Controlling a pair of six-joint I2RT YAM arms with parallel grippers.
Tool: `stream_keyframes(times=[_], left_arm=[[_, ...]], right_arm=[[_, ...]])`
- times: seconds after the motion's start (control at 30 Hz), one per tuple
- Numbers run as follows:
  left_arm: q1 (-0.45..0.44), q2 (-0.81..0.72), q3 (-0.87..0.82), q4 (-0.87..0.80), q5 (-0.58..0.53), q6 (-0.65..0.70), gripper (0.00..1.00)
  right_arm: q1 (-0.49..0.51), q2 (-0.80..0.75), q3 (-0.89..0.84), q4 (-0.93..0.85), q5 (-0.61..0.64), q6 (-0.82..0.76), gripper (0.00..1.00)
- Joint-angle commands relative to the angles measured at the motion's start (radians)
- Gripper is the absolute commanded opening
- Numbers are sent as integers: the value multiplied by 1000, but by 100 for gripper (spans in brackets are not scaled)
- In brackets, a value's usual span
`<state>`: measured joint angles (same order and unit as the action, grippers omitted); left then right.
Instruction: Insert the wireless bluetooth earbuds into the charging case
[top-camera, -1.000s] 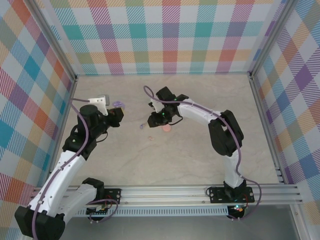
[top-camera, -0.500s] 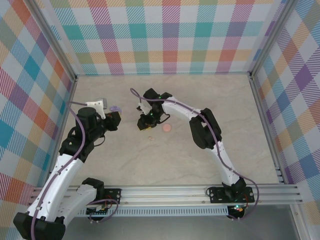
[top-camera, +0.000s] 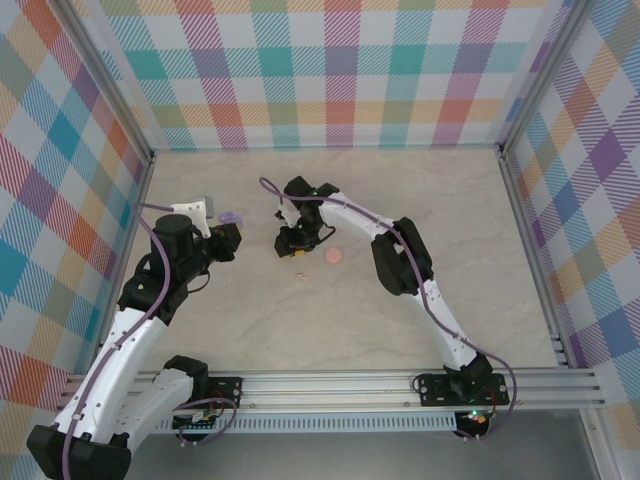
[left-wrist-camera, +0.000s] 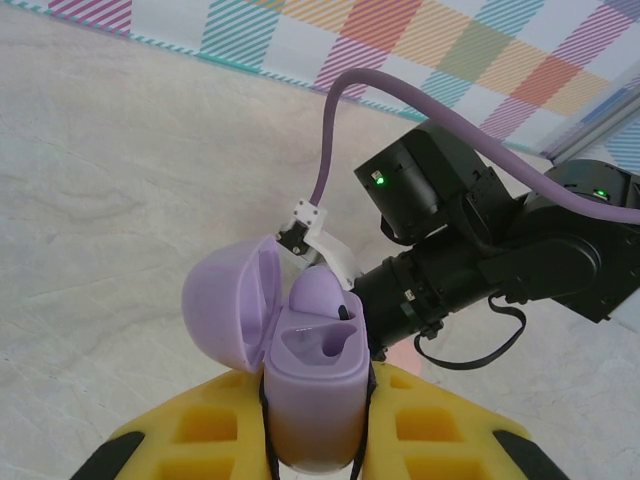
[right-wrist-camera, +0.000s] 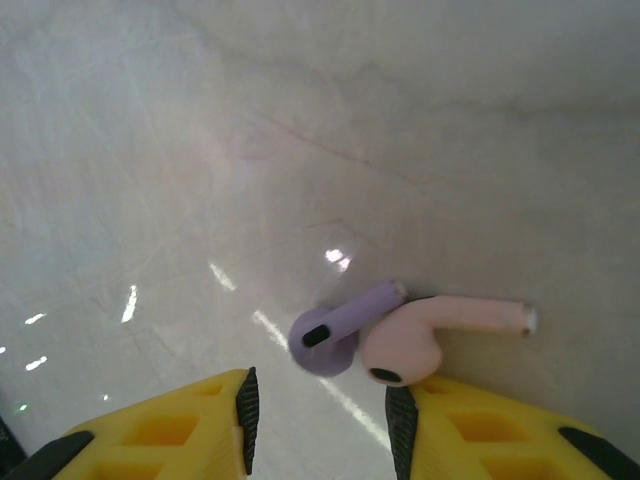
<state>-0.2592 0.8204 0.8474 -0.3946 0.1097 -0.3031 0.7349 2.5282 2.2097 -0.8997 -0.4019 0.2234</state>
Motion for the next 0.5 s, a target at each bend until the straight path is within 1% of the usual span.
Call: stream_keyframes(times=[0.0, 0.23, 0.37, 0.47], left_arm=[[14, -16, 13, -18, -12, -5, 0], [15, -15, 8, -16, -11, -4, 0], [15, -16, 6, -12, -10, -4, 0], [15, -13, 5, -12, -11, -4, 0]], right_arm=[[-2, 18, 36, -42, 67, 10, 43], [0, 51, 87, -41, 40, 11, 46], [-2, 66, 122, -50, 82, 30, 46], [0, 69, 139, -56, 113, 39, 43]])
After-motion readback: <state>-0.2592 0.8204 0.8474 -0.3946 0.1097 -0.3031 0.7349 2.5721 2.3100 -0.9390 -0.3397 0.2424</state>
